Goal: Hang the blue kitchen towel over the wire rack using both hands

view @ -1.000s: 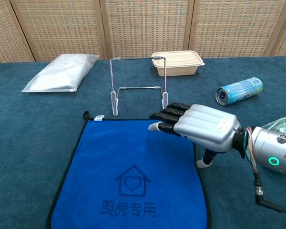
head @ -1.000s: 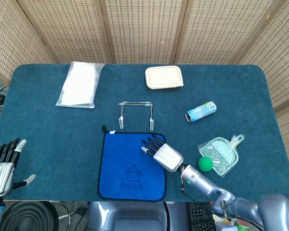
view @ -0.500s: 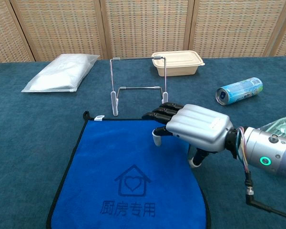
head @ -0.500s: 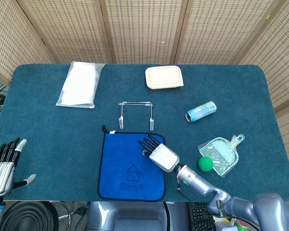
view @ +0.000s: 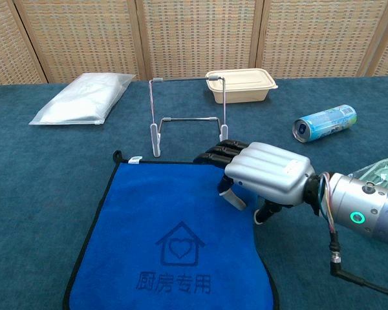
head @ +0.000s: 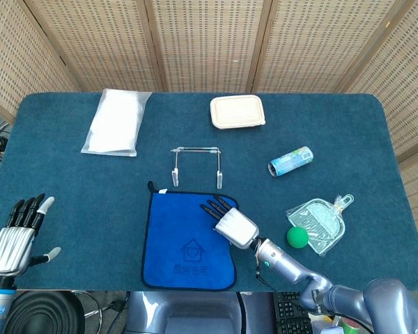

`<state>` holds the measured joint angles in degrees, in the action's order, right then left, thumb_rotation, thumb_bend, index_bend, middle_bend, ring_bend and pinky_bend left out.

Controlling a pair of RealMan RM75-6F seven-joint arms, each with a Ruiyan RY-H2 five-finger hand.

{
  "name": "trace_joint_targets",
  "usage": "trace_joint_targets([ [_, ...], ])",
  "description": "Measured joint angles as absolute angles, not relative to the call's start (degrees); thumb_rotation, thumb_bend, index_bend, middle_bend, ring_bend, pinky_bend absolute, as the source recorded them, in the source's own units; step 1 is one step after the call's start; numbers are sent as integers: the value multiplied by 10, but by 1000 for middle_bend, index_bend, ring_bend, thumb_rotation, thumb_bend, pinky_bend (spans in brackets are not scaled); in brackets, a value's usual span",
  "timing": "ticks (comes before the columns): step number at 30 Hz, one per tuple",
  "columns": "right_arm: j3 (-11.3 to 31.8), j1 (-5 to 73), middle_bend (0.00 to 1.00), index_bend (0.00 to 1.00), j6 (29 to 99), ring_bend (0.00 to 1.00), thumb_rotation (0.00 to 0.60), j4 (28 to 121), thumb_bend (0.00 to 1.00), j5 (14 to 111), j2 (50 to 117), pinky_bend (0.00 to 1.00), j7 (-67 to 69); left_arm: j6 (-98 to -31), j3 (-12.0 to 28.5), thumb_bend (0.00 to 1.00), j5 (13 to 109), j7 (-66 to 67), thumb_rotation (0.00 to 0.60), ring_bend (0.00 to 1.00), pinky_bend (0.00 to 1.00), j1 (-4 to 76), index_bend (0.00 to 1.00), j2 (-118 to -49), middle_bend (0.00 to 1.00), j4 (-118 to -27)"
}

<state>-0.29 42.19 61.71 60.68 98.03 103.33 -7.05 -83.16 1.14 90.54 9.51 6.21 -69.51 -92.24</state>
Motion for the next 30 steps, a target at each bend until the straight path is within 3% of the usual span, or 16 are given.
trace_joint_targets([
  [7, -4, 423, 79, 723, 622, 0, 600, 606, 406, 980, 1032, 0, -66, -809, 6, 0, 995, 46, 600, 0, 0, 122, 191, -704, 0, -829],
  [13, -1, 423, 79, 723, 623, 0, 600, 608, 402, 974, 1027, 0, -64, -817, -6, 6, 1112, -1, 600, 0, 0, 193, 259, -738, 0, -697],
  [17, -1, 424, 79, 723, 621, 0, 600, 607, 402, 971, 1026, 0, -67, -849, -16, 15, 1173, -34, 600, 0, 0, 239, 334, -788, 0, -570],
  [23, -1, 423, 84, 723, 621, 0, 600, 605, 402, 968, 1025, 0, -65, -911, -35, 19, 1223, -83, 600, 0, 0, 292, 341, -881, 0, -386],
  [30, -2, 424, 86, 723, 623, 0, 600, 601, 402, 967, 1024, 0, -59, -945, -60, 19, 1232, -138, 600, 0, 0, 334, 341, -971, 0, -260],
])
